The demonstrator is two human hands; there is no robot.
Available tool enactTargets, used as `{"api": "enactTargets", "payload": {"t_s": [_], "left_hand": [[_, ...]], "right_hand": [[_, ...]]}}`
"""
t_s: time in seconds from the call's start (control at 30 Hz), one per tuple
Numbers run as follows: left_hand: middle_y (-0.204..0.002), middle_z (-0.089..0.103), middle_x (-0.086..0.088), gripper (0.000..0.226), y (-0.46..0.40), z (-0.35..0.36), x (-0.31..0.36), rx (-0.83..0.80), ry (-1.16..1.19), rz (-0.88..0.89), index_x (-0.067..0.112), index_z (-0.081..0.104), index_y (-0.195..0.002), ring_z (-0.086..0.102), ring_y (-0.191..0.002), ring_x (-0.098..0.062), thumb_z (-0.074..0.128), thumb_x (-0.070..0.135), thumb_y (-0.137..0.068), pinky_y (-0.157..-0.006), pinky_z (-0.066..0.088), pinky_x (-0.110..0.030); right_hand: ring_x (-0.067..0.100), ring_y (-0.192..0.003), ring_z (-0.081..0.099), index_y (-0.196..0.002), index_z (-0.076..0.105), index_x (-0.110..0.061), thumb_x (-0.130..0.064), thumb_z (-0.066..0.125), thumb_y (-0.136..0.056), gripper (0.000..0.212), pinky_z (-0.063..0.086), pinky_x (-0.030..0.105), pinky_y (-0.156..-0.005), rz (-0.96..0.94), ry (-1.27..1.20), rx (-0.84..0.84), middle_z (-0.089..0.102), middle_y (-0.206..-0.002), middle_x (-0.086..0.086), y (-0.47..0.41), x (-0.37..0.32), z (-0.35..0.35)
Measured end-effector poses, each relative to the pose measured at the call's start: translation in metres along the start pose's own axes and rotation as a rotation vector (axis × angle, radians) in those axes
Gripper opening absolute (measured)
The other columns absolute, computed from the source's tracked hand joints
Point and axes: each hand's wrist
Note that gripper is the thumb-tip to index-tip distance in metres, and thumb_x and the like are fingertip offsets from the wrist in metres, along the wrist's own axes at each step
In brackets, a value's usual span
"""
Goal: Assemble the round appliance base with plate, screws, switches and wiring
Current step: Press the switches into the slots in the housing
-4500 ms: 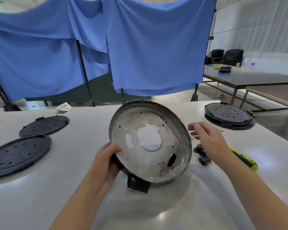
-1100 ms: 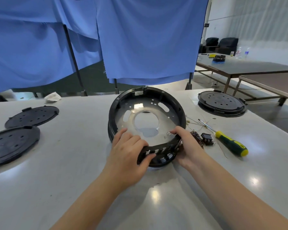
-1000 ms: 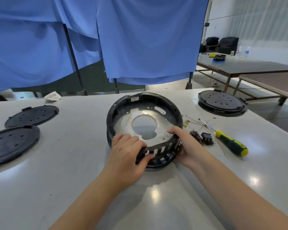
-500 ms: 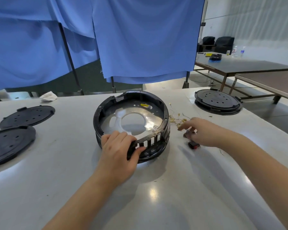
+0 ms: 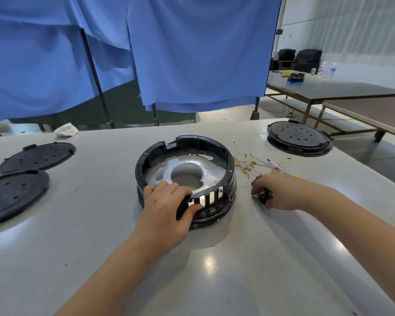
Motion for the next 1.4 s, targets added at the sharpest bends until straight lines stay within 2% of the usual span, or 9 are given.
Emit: {"api": "enactTargets", "payload": {"t_s": [0.13, 0.27, 0.37, 0.5, 0.67, 0.93, 1.07, 1.2, 1.4], "left_hand": [[-0.069, 0.056, 0.007, 0.016, 0.002, 0.000, 0.001, -0.021, 0.031, -0.021, 0.016, 0.065, -0.080, 0.051, -0.067, -0.019, 0.069, 0.031, -0.078, -0.070, 0.030, -0.034], [-0.069, 0.057, 0.007, 0.019, 0.003, -0.001, 0.000, -0.056, 0.051, -0.033, 0.015, 0.064, -0.079, 0.050, -0.067, -0.018, 0.068, 0.033, -0.079, -0.071, 0.027, -0.032], [-0.070, 0.056, 0.009, 0.019, 0.005, -0.001, 0.001, -0.073, 0.066, -0.022, 0.015, 0.064, -0.079, 0.049, -0.068, -0.015, 0.069, 0.034, -0.079, -0.072, 0.023, -0.027], [-0.071, 0.049, 0.016, 0.026, 0.004, -0.002, 0.001, -0.097, 0.087, -0.017, 0.017, 0.063, -0.080, 0.046, -0.069, -0.013, 0.061, 0.043, -0.082, -0.074, 0.023, -0.024], [-0.073, 0.049, 0.016, 0.032, 0.005, -0.008, 0.000, -0.139, 0.093, -0.024, 0.019, 0.063, -0.083, 0.050, -0.074, -0.013, 0.055, 0.050, -0.081, -0.077, 0.027, -0.024], [-0.076, 0.054, 0.018, 0.045, 0.003, -0.016, 0.003, -0.162, 0.159, -0.071, 0.023, 0.067, -0.093, 0.054, -0.081, -0.011, 0.059, 0.062, -0.072, -0.089, 0.034, -0.030], [-0.086, 0.066, 0.022, 0.035, 0.001, -0.025, 0.007, -0.207, 0.291, -0.125, 0.050, 0.058, -0.093, 0.057, -0.092, 0.000, 0.061, 0.069, -0.064, -0.095, 0.031, -0.022], [-0.100, 0.061, 0.033, 0.032, -0.001, -0.032, 0.004, -0.312, 0.348, -0.204, 0.063, 0.053, -0.086, 0.040, -0.108, 0.017, 0.058, 0.074, -0.056, -0.093, 0.026, -0.008], [-0.084, 0.066, 0.011, 0.022, -0.004, -0.038, -0.001, -0.435, 0.488, -0.214, 0.049, 0.064, -0.085, 0.058, -0.097, -0.016, 0.057, 0.037, -0.067, -0.091, 0.042, -0.033]], "right_hand": [[0.015, -0.101, 0.058, -0.111, 0.064, -0.025, -0.017, 0.062, -0.086, 0.027, 0.047, 0.026, -0.087, 0.031, -0.149, 0.067, 0.063, -0.109, -0.007, 0.002, 0.000, 0.004], [0.011, -0.086, 0.065, -0.107, 0.064, -0.025, -0.019, 0.056, -0.094, 0.016, 0.050, 0.020, -0.067, 0.062, -0.570, 0.259, 0.065, -0.103, -0.007, 0.013, -0.003, -0.014], [0.017, -0.081, 0.071, -0.111, 0.061, -0.023, -0.018, 0.052, -0.097, 0.018, 0.058, 0.029, -0.070, 0.033, -0.956, 0.369, 0.064, -0.106, 0.000, 0.021, -0.016, -0.035], [0.023, -0.075, 0.072, -0.103, 0.068, -0.017, -0.009, 0.050, -0.096, 0.022, 0.057, 0.025, -0.066, -0.060, -1.431, 0.251, 0.071, -0.103, 0.014, 0.021, -0.052, -0.045], [0.016, -0.078, 0.068, -0.093, 0.076, -0.023, -0.005, 0.053, -0.093, 0.029, 0.055, 0.023, -0.076, -0.231, -1.374, 0.106, 0.071, -0.099, 0.012, 0.009, -0.091, -0.036], [0.015, -0.085, 0.069, -0.108, 0.065, -0.026, -0.006, 0.070, -0.077, 0.037, 0.056, 0.026, -0.078, -0.414, -1.090, 0.299, 0.072, -0.097, -0.008, 0.023, -0.113, -0.014], [0.013, -0.089, 0.068, -0.105, 0.066, -0.027, -0.003, 0.070, -0.075, 0.039, 0.055, 0.026, -0.082, -0.454, -1.007, 0.297, 0.071, -0.098, -0.012, 0.030, -0.113, -0.010], [0.007, -0.095, 0.067, -0.106, 0.066, -0.028, -0.003, 0.071, -0.074, 0.040, 0.055, 0.029, -0.083, -0.482, -0.923, 0.269, 0.070, -0.101, -0.014, 0.035, -0.112, -0.012], [0.009, -0.091, 0.066, -0.105, 0.067, -0.024, -0.001, 0.071, -0.074, 0.040, 0.054, 0.029, -0.081, -0.499, -0.827, 0.260, 0.070, -0.098, -0.014, 0.040, -0.117, -0.011]]}}
Point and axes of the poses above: each hand's wrist, its own y-axis away from the middle knuckle, its own z-axis out of the palm, x = y × z
